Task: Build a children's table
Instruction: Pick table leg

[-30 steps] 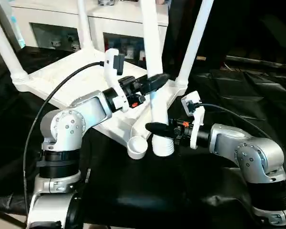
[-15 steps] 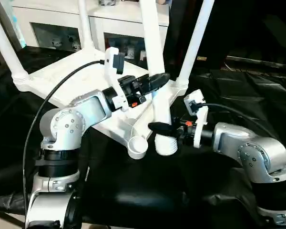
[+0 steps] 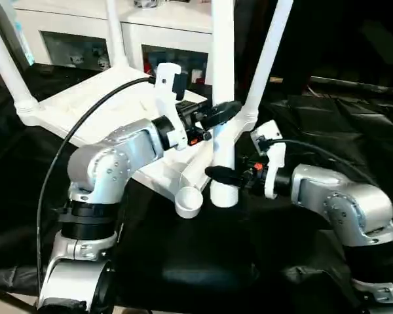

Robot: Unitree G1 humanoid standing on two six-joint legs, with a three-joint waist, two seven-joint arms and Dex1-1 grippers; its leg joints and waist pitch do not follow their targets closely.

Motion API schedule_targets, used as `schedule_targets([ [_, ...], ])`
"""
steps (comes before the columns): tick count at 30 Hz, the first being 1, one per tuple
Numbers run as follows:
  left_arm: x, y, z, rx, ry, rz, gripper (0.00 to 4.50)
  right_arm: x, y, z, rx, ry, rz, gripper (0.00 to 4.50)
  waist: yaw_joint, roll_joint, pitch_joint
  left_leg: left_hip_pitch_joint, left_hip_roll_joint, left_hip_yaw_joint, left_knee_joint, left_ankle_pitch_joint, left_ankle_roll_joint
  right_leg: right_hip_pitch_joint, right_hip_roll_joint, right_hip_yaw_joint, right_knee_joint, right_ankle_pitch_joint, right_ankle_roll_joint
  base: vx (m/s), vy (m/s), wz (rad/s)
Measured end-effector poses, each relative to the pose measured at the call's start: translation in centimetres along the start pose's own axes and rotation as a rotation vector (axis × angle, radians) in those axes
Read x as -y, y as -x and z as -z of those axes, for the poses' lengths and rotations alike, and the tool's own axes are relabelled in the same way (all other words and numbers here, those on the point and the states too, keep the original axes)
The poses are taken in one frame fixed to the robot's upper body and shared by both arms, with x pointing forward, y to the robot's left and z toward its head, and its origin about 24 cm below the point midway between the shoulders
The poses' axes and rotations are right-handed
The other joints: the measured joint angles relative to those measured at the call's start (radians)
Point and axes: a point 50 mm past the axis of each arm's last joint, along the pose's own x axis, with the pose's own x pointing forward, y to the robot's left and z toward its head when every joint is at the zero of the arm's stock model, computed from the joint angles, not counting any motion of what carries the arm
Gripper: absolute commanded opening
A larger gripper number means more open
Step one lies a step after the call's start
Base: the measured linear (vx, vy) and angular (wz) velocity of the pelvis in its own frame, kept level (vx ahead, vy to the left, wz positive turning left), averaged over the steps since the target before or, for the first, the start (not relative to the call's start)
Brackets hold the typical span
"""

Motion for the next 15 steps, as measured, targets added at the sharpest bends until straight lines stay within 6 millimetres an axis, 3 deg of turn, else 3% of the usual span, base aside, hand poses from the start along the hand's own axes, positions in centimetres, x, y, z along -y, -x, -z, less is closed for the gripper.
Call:
schedule_targets([
  [12, 0.4, -0.36, 0.39, -0.032, -0.042, 0.042, 1.82, -0.01, -0.79, -0.29, -0.016, -0.041, 0.016, 3.05, -0.001, 0.0, 0.0, 0.0, 0.0, 0.0, 0.0, 0.0, 0.0, 0.0, 0.0, 0.0, 0.0, 0.0, 0.0, 0.0, 0.0, 0.0],
  [15, 0.48, -0.45, 0.51, -0.041, -0.048, 0.046, 1.82, 0.0, -0.79, -0.28, -0.017, -0.041, 0.017, 2.71, -0.001, 0.0, 0.0, 0.0, 0.0, 0.0, 0.0, 0.0, 0.0, 0.0, 0.0, 0.0, 0.0, 0.0, 0.0, 0.0, 0.0, 0.0],
])
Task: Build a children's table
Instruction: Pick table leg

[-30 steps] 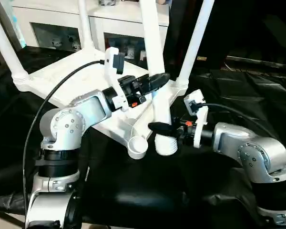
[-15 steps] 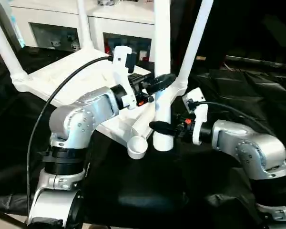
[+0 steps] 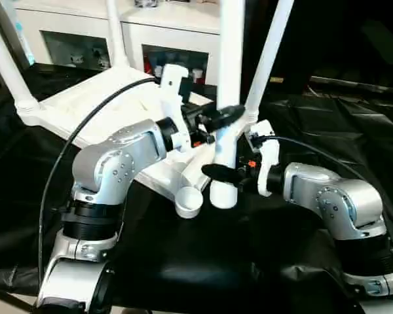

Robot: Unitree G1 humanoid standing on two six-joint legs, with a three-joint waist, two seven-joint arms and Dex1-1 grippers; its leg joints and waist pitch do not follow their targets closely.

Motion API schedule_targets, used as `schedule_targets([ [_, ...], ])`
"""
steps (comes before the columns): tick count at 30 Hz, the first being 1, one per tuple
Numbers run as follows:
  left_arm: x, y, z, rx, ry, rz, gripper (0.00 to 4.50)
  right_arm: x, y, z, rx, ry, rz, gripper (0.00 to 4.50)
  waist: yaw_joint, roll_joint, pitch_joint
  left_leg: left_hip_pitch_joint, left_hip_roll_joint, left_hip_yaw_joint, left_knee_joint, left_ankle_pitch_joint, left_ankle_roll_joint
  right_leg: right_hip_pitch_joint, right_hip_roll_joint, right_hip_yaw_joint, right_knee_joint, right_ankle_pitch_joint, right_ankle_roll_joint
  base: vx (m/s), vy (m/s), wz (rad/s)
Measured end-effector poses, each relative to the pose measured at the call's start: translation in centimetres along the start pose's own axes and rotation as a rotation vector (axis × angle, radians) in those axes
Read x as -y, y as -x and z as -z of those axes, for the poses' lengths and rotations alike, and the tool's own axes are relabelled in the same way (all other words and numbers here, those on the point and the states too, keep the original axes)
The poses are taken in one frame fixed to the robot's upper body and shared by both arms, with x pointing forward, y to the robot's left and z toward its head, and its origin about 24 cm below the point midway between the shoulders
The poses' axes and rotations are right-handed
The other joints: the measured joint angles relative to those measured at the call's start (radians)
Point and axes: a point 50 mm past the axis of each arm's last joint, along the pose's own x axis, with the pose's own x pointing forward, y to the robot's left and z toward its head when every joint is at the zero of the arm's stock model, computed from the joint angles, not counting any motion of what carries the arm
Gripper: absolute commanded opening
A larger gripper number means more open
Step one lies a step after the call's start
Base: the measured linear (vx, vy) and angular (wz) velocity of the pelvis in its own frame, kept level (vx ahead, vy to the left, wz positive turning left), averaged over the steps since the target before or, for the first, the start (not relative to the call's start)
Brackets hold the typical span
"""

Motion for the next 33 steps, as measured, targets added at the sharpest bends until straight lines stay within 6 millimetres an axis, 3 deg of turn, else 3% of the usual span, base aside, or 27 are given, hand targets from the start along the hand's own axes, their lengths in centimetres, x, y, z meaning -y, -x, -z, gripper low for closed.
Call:
schedule_targets([
  [7, -0.06, 0.04, -0.08, 0.003, -0.019, 0.0, 1.82, -0.13, -0.09, 0.05, -0.006, -0.003, -0.006, 2.1, 0.0, 0.0, 0.0, 0.0, 0.0, 0.0, 0.0, 0.0, 0.0, 0.0, 0.0, 0.0, 0.0, 0.0, 0.0, 0.0, 0.0, 0.0],
  [13, -0.02, 0.0, 0.11, -0.016, -0.033, 0.01, 1.82, -0.13, -0.08, 0.24, -0.031, 0.019, -0.004, 2.03, 0.001, 0.0, 0.0, 0.0, 0.0, 0.0, 0.0, 0.0, 0.0, 0.0, 0.0, 0.0, 0.0, 0.0, 0.0, 0.0, 0.0, 0.0],
  [14, -0.02, 0.0, 0.12, -0.017, -0.033, 0.012, 1.82, -0.13, -0.07, 0.25, -0.033, 0.021, -0.003, 2.54, 0.001, 0.0, 0.0, 0.0, 0.0, 0.0, 0.0, 0.0, 0.0, 0.0, 0.0, 0.0, 0.0, 0.0, 0.0, 0.0, 0.0, 0.0],
  [20, -0.15, 0.13, -0.05, -0.008, -0.051, 0.007, 1.82, 0.13, 0.07, 0.48, -0.057, 0.032, 0.019, 3.08, 0.001, 0.0, 0.0, 0.0, 0.0, 0.0, 0.0, 0.0, 0.0, 0.0, 0.0, 0.0, 0.0, 0.0, 0.0, 0.0, 0.0, 0.0],
  [30, -0.11, 0.13, -0.05, -0.008, -0.051, 0.014, 1.82, 0.19, 0.16, 0.54, -0.063, 0.034, 0.017, 3.1, 0.0, 0.0, 0.0, 0.0, 0.0, 0.0, 0.0, 0.0, 0.0, 0.0, 0.0, 0.0, 0.0, 0.0, 0.0, 0.0, 0.0, 0.0],
  [31, -0.11, 0.13, -0.05, -0.008, -0.051, 0.016, 1.82, 0.18, 0.15, 0.54, -0.063, 0.034, 0.016, 2.83, 0.0, 0.0, 0.0, 0.0, 0.0, 0.0, 0.0, 0.0, 0.0, 0.0, 0.0, 0.0, 0.0, 0.0, 0.0, 0.0, 0.0, 0.0],
  [33, -0.09, 0.14, -0.05, -0.008, -0.052, 0.019, 1.82, 0.15, 0.14, 0.55, -0.063, 0.033, 0.013, 2.76, 0.001, 0.0, 0.0, 0.0, 0.0, 0.0, 0.0, 0.0, 0.0, 0.0, 0.0, 0.0, 0.0, 0.0, 0.0, 0.0, 0.0, 0.0],
])
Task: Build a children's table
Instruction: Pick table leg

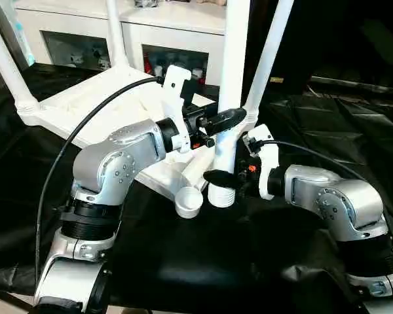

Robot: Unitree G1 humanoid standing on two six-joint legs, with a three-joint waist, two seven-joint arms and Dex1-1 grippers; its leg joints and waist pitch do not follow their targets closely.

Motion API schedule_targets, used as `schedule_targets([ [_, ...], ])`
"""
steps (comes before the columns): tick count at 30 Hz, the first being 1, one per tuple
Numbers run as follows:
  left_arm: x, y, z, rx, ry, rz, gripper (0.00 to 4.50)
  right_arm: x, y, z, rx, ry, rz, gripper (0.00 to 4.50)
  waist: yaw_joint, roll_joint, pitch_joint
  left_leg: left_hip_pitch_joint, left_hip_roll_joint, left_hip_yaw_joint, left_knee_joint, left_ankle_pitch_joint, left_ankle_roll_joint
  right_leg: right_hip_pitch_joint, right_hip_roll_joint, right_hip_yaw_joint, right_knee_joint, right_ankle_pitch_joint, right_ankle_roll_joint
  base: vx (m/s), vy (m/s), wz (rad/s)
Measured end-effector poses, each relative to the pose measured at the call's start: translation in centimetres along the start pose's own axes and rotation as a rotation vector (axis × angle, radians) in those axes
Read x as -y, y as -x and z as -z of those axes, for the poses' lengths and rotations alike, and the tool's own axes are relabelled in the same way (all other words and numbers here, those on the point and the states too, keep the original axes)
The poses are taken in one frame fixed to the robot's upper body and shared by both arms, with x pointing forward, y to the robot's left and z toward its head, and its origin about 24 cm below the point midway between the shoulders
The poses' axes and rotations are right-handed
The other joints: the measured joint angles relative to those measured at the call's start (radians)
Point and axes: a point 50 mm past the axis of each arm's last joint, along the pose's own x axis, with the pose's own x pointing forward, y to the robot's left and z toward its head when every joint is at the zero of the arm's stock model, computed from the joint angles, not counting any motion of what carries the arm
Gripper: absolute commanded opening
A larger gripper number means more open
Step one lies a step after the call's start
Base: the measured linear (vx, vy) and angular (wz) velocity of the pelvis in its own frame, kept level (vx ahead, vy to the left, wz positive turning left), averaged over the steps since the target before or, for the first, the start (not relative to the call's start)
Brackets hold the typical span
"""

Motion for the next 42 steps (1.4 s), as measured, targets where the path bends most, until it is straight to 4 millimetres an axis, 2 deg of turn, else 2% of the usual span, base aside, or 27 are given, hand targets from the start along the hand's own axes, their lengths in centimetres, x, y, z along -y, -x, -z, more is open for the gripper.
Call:
schedule_targets([
  [8, 0.0, 0.0, 0.0, 0.0, 0.0, -0.001, 1.82, -0.3, -0.1, 0.0, 0.003, -0.005, -0.023, 2.04, 0.0, 0.0, 0.0, 0.0, 0.0, 0.0, 0.0, 0.0, 0.0, 0.0, 0.0, 0.0, 0.0, 0.0, 0.0, 0.0, 0.0, 0.0],
  [13, 0.0, 0.0, 0.0, 0.002, 0.001, -0.005, 1.82, -0.3, -0.2, 0.1, 0.004, -0.006, -0.024, 1.96, 0.0, 0.0, 0.0, 0.0, 0.0, 0.0, 0.0, 0.0, 0.0, 0.0, 0.0, 0.0, 0.0, 0.0, 0.0, 0.0, 0.0, 0.0],
  [15, 0.0, -0.1, 0.0, 0.003, 0.004, -0.008, 2.52, -0.3, -0.2, 0.1, 0.005, -0.006, -0.023, 1.95, 0.0, 0.0, 0.0, 0.0, 0.0, 0.0, 0.0, 0.0, 0.0, 0.0, 0.0, 0.0, 0.0, 0.0, 0.0, 0.0, 0.0, 0.0],
  [18, -0.2, 0.0, 0.1, 0.0, 0.01, -0.012, 2.52, -0.3, -0.3, 0.2, 0.012, -0.011, -0.02, 1.95, 0.0, 0.0, 0.0, 0.0, 0.0, 0.0, 0.0, 0.0, 0.0, 0.0, 0.0, 0.0, 0.0, 0.0, 0.0, 0.0, 0.0, 0.0],
  [19, -0.4, 0.0, 0.1, 0.013, 0.021, -0.02, 2.54, -0.3, -0.4, 0.2, 0.027, -0.014, -0.008, 1.95, -0.001, 0.0, 0.0, 0.0, 0.0, 0.0, 0.0, 0.0, 0.0, 0.0, 0.0, 0.0, 0.0, 0.0, 0.0, 0.0, 0.0, 0.0],
  [20, -0.6, 0.1, 0.0, 0.026, 0.026, -0.027, 2.89, -0.2, -0.4, 0.2, 0.033, -0.016, -0.003, 1.94, -0.001, 0.0, 0.0, 0.0, 0.0, 0.0, 0.0, 0.0, 0.0, 0.0, 0.0, 0.0, 0.0, 0.0, 0.0, 0.0, 0.0, 0.0],
  [21, -0.7, 0.2, -0.2, 0.056, 0.033, -0.034, 2.98, -0.1, -0.4, 0.1, 0.044, -0.019, 0.004, 1.93, 0.0, 0.0, 0.0, 0.0, 0.0, 0.0, 0.0, 0.0, 0.0, 0.0, 0.0, 0.0, 0.0, 0.0, 0.0, 0.0, 0.0, 0.0],
  [23, -1.2, 0.3, -1.0, 0.204, 0.102, -0.06, 2.99, 0.1, -0.4, -0.4, 0.109, -0.036, 0.035, 1.93, 0.0, 0.0, 0.0, 0.0, 0.0, 0.0, 0.001, 0.0, 0.0, 0.0, 0.0, 0.0, 0.0, 0.001, -0.001, 0.0, 0.0, 0.0],
  [26, -2.0, 1.3, -1.9, 0.323, 0.156, -0.084, 2.99, 0.8, -0.3, -1.1, 0.215, -0.084, 0.115, 1.93, -0.001, 0.0, 0.0, 0.0, 0.0, 0.0, 0.0, 0.0, 0.0, 0.0, 0.0, 0.0, 0.0, 0.001, -0.001, 0.0, 0.0, 0.0],
  [30, -2.6, 2.4, -2.5, 0.379, 0.165, -0.075, 2.99, 2.1, 0.1, -1.5, 0.308, -0.134, 0.243, 1.91, -0.002, 0.0, 0.0, 0.0, 0.0, 0.0, 0.0, 0.0, 0.0, 0.0, 0.0, 0.0, 0.0, 0.001, -0.001, 0.0, 0.0, 0.0],
  [33, -3.8, 4.0, -1.2, 0.143, -0.081, -0.096, 2.99, 2.8, 0.5, -1.6, 0.318, -0.108, 0.307, 1.91, -0.004, 0.005, -0.001, 0.001, 0.0, 0.0, -0.001, 0.0, 0.0, 0.0, 0.001, 0.0, 0.0, -0.001, 0.001, 0.0, 0.0, 0.0],
  [35, -4.9, 5.1, 1.0, -0.048, -0.187, -0.105, 3.27, 3.5, 1.2, -1.0, 0.298, -0.084, 0.353, 1.91, -0.004, 0.007, -0.001, 0.001, 0.0, 0.0, -0.001, 0.0, 0.0, 0.0, 0.001, 0.0, -0.001, -0.003, 0.005, 0.0, 0.0, 0.0],
  [38, -5.9, 7.2, 3.7, -0.341, -0.316, -0.032, 3.37, 3.6, 1.3, -0.2, 0.276, -0.094, 0.37, 1.91, -0.004, 0.009, 0.001, 0.0, 0.0, 0.0, -0.001, 0.0, 0.0, -0.001, 0.001, 0.0, 0.0, -0.001, 0.002, 0.0, 0.0, 0.0],
  [42, -6.6, 9.1, 4.5, -0.531, -0.409, 0.031, 3.72, 3.8, 1.5, 0.2, 0.267, -0.097, 0.378, 1.91, -0.003, 0.017, 0.002, 0.0, 0.0, 0.0, -0.001, 0.0, 0.0, -0.002, 0.001, 0.0, 0.001, -0.001, 0.002, 0.0, 0.0, 0.0],
])
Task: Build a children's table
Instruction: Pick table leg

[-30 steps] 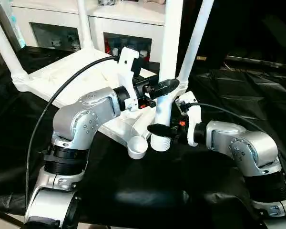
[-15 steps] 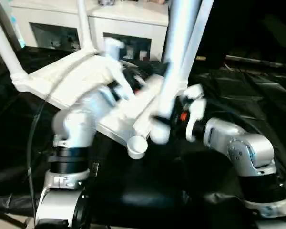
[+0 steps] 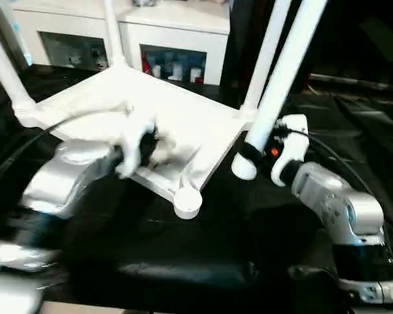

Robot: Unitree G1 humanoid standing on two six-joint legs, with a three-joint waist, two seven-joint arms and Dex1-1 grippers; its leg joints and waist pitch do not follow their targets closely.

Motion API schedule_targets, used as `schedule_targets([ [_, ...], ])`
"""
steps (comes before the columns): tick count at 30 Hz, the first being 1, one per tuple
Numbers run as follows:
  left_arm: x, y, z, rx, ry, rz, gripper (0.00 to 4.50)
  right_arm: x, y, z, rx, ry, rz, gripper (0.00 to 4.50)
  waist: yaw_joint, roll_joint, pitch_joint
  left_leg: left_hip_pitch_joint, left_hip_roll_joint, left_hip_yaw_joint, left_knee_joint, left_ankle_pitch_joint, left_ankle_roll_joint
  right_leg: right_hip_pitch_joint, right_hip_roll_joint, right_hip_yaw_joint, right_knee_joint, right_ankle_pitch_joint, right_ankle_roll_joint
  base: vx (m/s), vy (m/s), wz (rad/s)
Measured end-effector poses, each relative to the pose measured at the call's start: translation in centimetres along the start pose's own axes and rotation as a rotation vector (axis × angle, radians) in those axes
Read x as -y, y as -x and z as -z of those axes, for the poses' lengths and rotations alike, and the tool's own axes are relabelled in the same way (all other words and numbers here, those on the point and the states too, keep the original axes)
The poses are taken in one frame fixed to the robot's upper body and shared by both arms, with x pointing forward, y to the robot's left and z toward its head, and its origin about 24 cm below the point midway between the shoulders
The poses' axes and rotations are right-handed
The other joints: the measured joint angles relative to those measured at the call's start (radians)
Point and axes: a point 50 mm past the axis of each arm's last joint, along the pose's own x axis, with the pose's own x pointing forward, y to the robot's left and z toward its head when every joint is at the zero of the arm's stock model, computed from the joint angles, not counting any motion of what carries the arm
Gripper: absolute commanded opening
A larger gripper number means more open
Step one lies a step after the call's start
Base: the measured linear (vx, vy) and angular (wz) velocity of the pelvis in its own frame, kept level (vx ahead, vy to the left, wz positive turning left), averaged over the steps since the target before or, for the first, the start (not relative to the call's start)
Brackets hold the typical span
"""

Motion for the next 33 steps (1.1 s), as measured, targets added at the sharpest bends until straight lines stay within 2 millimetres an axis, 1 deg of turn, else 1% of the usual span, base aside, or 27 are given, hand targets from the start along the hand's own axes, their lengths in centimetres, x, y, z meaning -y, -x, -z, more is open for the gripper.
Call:
schedule_targets([
  [2, -0.1, 0.4, 0.8, -0.083, -0.046, 0.034, 3.74, 0.2, 0.1, -0.1, -0.004, 0.009, 0.005, 1.91, 0.001, 0.005, -0.001, 0.0, 0.0, 0.0, 0.0, 0.0, 0.0, 0.0, 0.0, 0.0, 0.001, 0.0, 0.0, 0.0, 0.0, 0.0],
  [3, -0.2, 0.5, 1.2, -0.127, -0.07, 0.048, 4.06, 0.3, 0.2, -0.1, -0.007, 0.018, 0.007, 1.91, 0.001, 0.007, -0.001, 0.0, 0.0, 0.0, 0.0, 0.0, 0.0, 0.0, 0.0, 0.0, 0.001, 0.0, 0.0, 0.0, 0.0, 0.0],
  [4, -0.3, 0.5, 1.5, -0.155, -0.093, 0.052, 4.06, 0.4, 0.3, -0.1, -0.008, 0.023, 0.008, 1.91, 0.002, 0.01, -0.002, 0.0, 0.0, 0.0, 0.0, 0.0, 0.0, 0.0, 0.0, 0.0, 0.001, 0.0, -0.001, 0.0, 0.0, 0.0],
  [5, -0.4, 0.5, 2.2, -0.208, -0.122, 0.058, 4.1, 0.5, 0.4, 0.0, -0.012, 0.026, 0.008, 1.91, 0.001, 0.014, -0.002, 0.001, 0.0, 0.0, 0.0, 0.0, 0.0, 0.0, -0.001, 0.001, 0.001, 0.001, -0.001, 0.0, 0.0, 0.0],
  [6, -0.5, 0.3, 2.5, -0.225, -0.142, 0.06, 4.1, 0.5, 0.4, 0.2, -0.017, 0.026, 0.01, 1.91, 0.001, 0.015, -0.002, 0.001, 0.0, 0.0, 0.0, 0.0, 0.0, 0.0, -0.001, 0.0, 0.002, 0.001, -0.001, 0.0, 0.0, 0.0],
  [8, -0.6, -0.5, 2.7, -0.233, -0.183, 0.06, 4.11, 0.6, 0.5, 0.5, -0.028, 0.032, 0.014, 1.91, 0.003, 0.017, -0.001, 0.001, 0.0, 0.0, 0.001, 0.0, 0.0, 0.0, -0.001, 0.0, 0.004, 0.001, -0.001, 0.0, 0.0, 0.0],
  [10, -0.7, -1.3, 2.7, -0.231, -0.212, 0.069, 4.11, 0.2, 0.4, 0.5, -0.029, 0.041, -0.003, 1.91, 0.0, 0.021, 0.0, 0.001, 0.0, 0.0, 0.001, 0.0, 0.0, 0.0, -0.001, 0.001, 0.005, 0.002, -0.002, 0.0, 0.0, 0.0],
  [14, -1.1, -2.7, 2.9, -0.223, -0.27, 0.048, 4.11, -0.2, 0.7, 0.4, -0.016, 0.057, -0.011, 1.91, 0.0, 0.028, -0.002, 0.002, 0.0, 0.0, 0.001, 0.0, 0.0, 0.0, -0.001, 0.001, 0.007, 0.001, -0.002, 0.0, 0.0, 0.0],
  [16, -1.2, -3.3, 3.5, -0.231, -0.28, 0.043, 4.11, -0.3, 0.8, 0.6, -0.02, 0.059, -0.015, 1.91, 0.0, 0.032, -0.002, 0.003, 0.0, 0.0, 0.001, 0.0, 0.0, 0.0, -0.001, 0.001, 0.007, 0.001, -0.002, 0.0, 0.0, 0.0],
  [19, -1.3, -3.6, 4.5, -0.276, -0.274, 0.058, 4.11, -0.3, 0.9, 0.7, -0.021, 0.059, -0.015, 1.91, 0.0, 0.033, -0.001, 0.003, 0.0, 0.0, 0.001, 0.0, 0.0, -0.001, -0.001, 0.001, 0.008, 0.002, -0.003, 0.0, 0.0, 0.0],
  [22, -1.2, -3.4, 5.4, -0.327, -0.266, 0.098, 4.11, -0.3, 1.0, 0.7, -0.017, 0.063, -0.015, 1.91, -0.001, 0.035, -0.002, 0.004, -0.001, 0.0, 0.002, 0.0, 0.0, 0.0, -0.001, 0.002, 0.008, 0.002, -0.003, 0.0, 0.0, 0.0],
  [24, -1.4, -3.3, 5.4, -0.337, -0.26, 0.109, 4.11, -0.4, 1.0, 0.6, -0.016, 0.065, -0.016, 1.91, -0.001, 0.035, -0.002, 0.004, -0.001, 0.0, 0.001, 0.0, 0.0, 0.0, -0.001, 0.002, 0.008, 0.002, -0.003, 0.0, 0.0, 0.0],
  [26, -1.5, -3.2, 5.4, -0.346, -0.249, 0.119, 3.81, -0.3, 1.0, 0.6, -0.017, 0.067, -0.014, 1.91, -0.001, 0.035, -0.002, 0.005, -0.001, 0.0, 0.001, 0.0, 0.0, 0.0, -0.001, 0.002, 0.008, 0.002, -0.003, 0.0, 0.0, 0.0],
  [27, -1.5, -3.2, 5.4, -0.35, -0.248, 0.125, 3.73, -0.3, 1.0, 0.6, -0.017, 0.069, -0.013, 1.91, -0.001, 0.035, -0.002, 0.005, -0.001, 0.0, 0.001, 0.0, 0.0, 0.0, -0.001, 0.002, 0.008, 0.002, -0.003, 0.0, 0.0, 0.0],
  [30, -1.7, -3.2, 5.3, -0.354, -0.239, 0.136, 3.7, -0.2, 1.1, 0.6, -0.019, 0.076, -0.017, 1.91, -0.002, 0.035, -0.002, 0.006, -0.001, 0.0, 0.001, 0.0, 0.0, 0.0, -0.001, 0.002, 0.008, 0.002, -0.003, 0.0, 0.0, 0.0],
  [31, -1.7, -3.2, 5.3, -0.356, -0.237, 0.141, 3.39, -0.2, 1.1, 0.6, -0.02, 0.077, -0.019, 1.91, -0.002, 0.035, -0.002, 0.006, -0.001, 0.0, 0.001, 0.0, 0.0, 0.0, -0.001, 0.002, 0.008, 0.002, -0.003, 0.0, 0.0, 0.0],
  [33, -1.7, -3.2, 5.2, -0.358, -0.239, 0.155, 3.31, -0.2, 1.1, 0.6, -0.022, 0.082, -0.026, 1.91, -0.002, 0.035, -0.002, 0.006, -0.001, 0.0, 0.001, 0.0, 0.0, 0.0, -0.001, 0.002, 0.008, 0.002, -0.004, 0.0, 0.0, 0.0],
])
